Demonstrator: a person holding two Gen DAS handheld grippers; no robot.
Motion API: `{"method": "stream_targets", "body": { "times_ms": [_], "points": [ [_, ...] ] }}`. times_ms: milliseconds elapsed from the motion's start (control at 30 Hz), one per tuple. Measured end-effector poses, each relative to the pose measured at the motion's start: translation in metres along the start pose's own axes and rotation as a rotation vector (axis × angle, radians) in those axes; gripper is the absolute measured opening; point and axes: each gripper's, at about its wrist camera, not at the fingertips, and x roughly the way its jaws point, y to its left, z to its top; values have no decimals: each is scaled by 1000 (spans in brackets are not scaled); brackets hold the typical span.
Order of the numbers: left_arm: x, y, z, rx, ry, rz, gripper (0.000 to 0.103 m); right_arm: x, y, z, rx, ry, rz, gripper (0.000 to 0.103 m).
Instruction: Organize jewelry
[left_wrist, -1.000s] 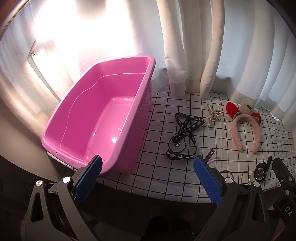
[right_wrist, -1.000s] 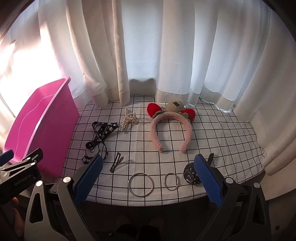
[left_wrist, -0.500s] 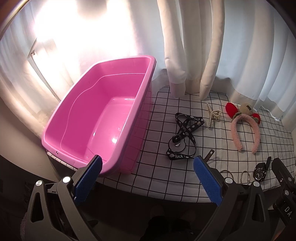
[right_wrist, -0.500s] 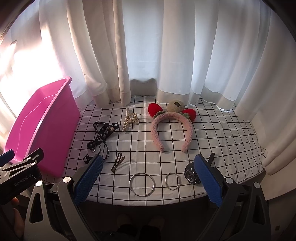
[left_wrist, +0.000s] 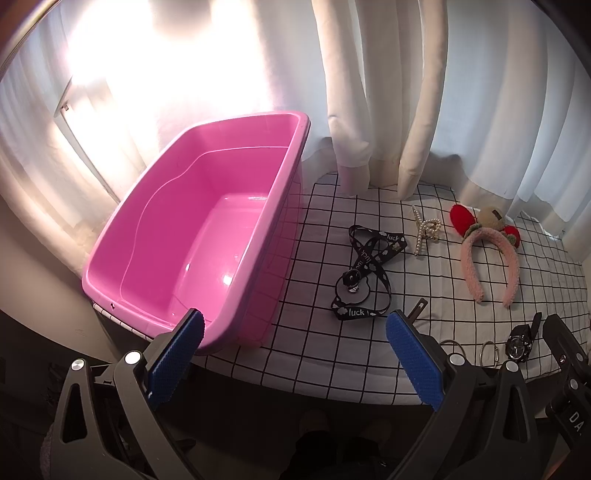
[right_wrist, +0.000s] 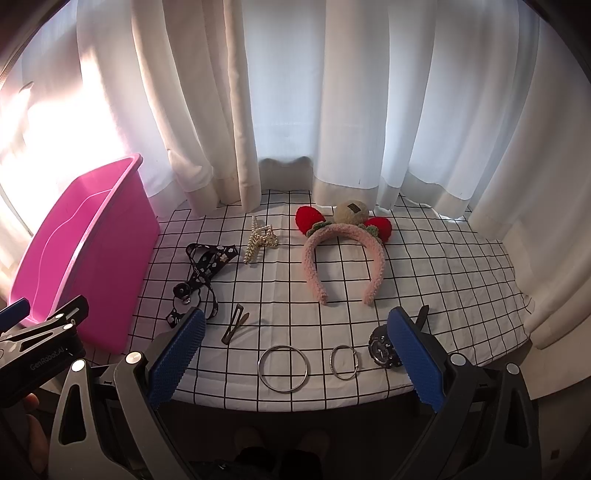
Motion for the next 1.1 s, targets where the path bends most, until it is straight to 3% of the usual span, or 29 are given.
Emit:
{"method": "stream_targets", "body": {
  "times_ms": [733,1100],
  "points": [
    [0,5,-3,-17,-9,-6,97,-2,0,-3,0,-6,-2,94],
    [11,-31,-12,38,38,-50,97,-1,-35,-14,39,13,-44,94]
  ]
}}
